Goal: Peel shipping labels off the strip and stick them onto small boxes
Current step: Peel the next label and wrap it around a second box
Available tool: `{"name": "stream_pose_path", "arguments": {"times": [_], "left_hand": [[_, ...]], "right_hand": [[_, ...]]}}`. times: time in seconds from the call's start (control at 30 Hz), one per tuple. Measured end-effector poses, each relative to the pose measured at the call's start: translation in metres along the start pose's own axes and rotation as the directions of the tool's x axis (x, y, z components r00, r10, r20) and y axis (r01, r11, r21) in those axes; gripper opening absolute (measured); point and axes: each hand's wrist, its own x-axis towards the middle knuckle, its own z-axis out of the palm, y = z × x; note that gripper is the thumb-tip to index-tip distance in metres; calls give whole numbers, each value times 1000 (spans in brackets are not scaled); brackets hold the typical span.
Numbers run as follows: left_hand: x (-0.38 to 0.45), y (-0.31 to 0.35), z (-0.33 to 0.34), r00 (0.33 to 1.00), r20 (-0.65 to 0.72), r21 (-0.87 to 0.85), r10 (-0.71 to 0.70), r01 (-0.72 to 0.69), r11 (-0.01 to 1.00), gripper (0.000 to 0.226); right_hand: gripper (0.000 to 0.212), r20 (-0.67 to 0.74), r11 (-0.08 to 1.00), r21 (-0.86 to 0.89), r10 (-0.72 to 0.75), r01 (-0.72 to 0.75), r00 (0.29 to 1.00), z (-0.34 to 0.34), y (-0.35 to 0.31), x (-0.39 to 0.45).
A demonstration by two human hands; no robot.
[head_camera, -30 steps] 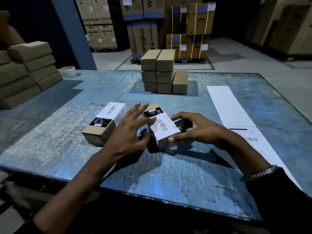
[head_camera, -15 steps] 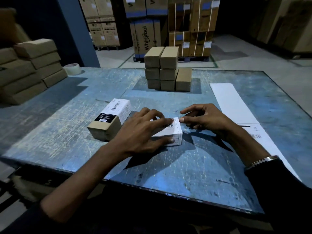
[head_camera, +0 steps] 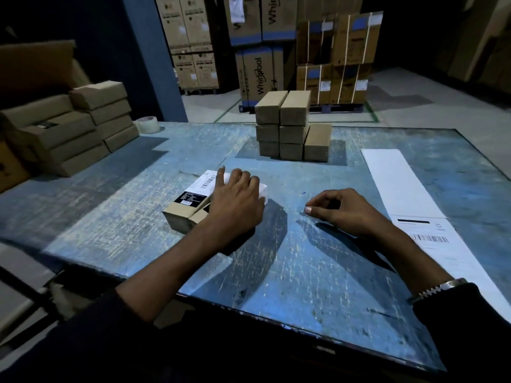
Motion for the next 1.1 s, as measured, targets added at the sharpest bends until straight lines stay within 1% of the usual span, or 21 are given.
{"name": "stream_pose_path", "arguments": {"times": [0.1,0.2,0.23,0.33,0.4,0.47,0.53,0.6,0.67,0.77,0.9,0.97,1.03,1.1], "left_hand": [[9,-2,-1,996,20,6,-91,91,996,54],[13,-7,3,983,47,-59,-176,178,982,60],[13,-10,4,980,61,-98,-188,193,976,67],[4,-29,4,961,124,-258,-246,271,927,102],[-6,-44,3,944,170,-254,-282,318,913,118],[-13,-54,4,931,228,-225,-283,334,915,122],[-14,-60,8,926,253,-227,-281,340,913,121],[-11,-62,12,924,239,-213,-297,349,913,113],[-7,-65,14,913,223,-199,-342,386,901,101],[-2,-69,16,887,236,-202,-398,445,872,95],[1,-70,16,890,246,-206,-384,435,876,89],[-2,-66,13,907,197,-238,-372,412,879,84],[-10,-55,7,929,109,-281,-354,370,885,82],[-20,-33,-1,961,-15,-328,-277,257,909,78]], "right_hand": [[9,6,1000,-18,-2,2,1000,-1,0,-1],[9,17,1000,-27,-5,6,1000,-2,-2,-2],[9,22,1000,-27,-6,6,1000,-2,-2,-2],[9,42,1000,-30,-8,9,999,-3,-4,-4],[10,53,999,-51,-9,11,999,-3,-6,-5],[12,58,997,-79,-15,19,998,-3,-8,-6],[12,58,996,-90,-16,21,998,-1,-10,-6],[11,55,995,-92,-18,23,998,-1,-10,-8],[11,54,995,-94,-17,22,998,-1,-10,-9],[12,48,996,-89,-9,13,999,-2,-12,-12],[14,26,995,-98,0,3,1000,-2,-14,-13],[12,12,995,-96,2,-1,1000,-2,-14,-12],[9,-10,996,-91,5,-6,1000,0,-12,-11],[8,-27,997,-79,5,-7,1000,1,-12,-11]]}}
